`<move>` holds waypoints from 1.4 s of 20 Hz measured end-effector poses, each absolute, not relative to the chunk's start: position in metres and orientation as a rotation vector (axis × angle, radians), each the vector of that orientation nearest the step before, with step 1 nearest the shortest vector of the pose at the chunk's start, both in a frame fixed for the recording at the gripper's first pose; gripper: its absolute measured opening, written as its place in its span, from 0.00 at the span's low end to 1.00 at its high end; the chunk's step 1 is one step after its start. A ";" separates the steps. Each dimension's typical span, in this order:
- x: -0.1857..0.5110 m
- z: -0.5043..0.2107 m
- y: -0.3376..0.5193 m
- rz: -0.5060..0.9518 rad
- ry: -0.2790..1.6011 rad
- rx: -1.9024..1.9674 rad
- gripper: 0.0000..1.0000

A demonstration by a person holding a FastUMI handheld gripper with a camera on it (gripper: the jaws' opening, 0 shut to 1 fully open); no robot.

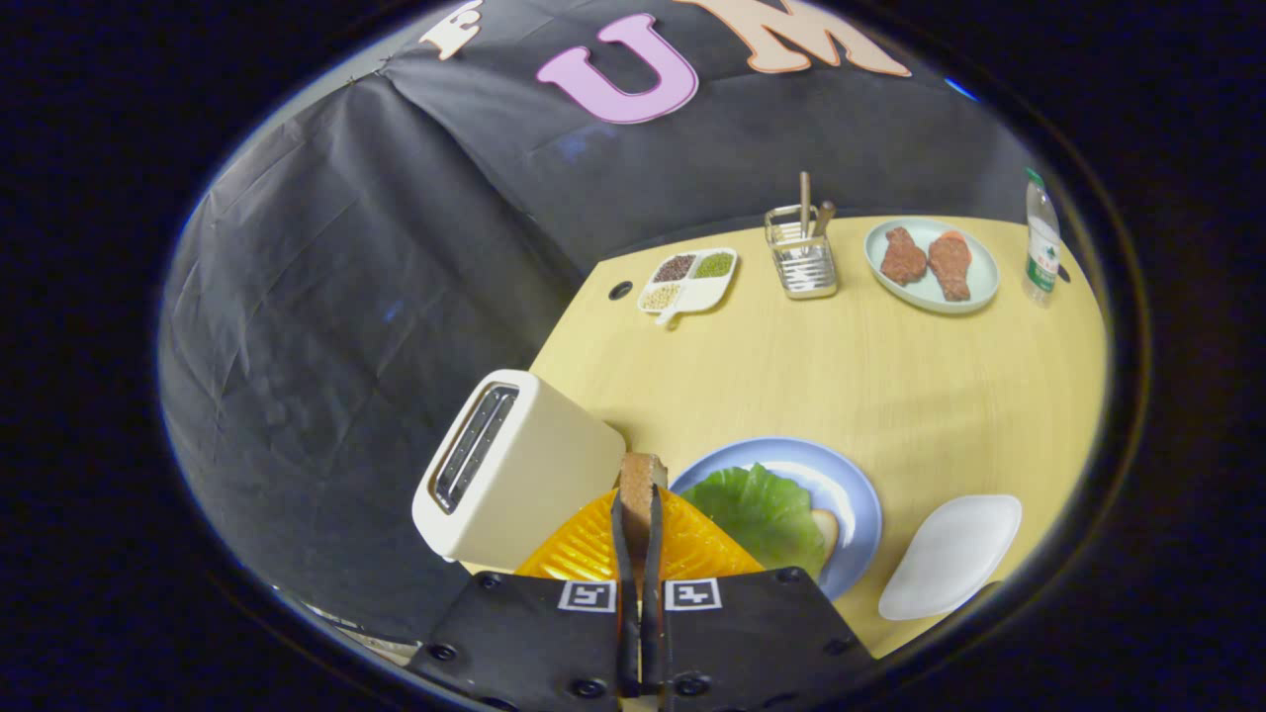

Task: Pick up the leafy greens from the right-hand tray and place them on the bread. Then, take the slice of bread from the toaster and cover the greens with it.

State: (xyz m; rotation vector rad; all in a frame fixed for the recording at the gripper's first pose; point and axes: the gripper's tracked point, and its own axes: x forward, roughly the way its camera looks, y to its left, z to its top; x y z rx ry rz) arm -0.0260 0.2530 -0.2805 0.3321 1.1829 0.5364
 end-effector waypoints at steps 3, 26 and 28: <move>-0.032 -0.296 0.241 0.523 1.208 0.349 0.04; -0.043 -0.352 0.152 0.494 1.229 0.160 0.56; -0.040 -0.341 0.155 0.515 1.187 0.168 0.69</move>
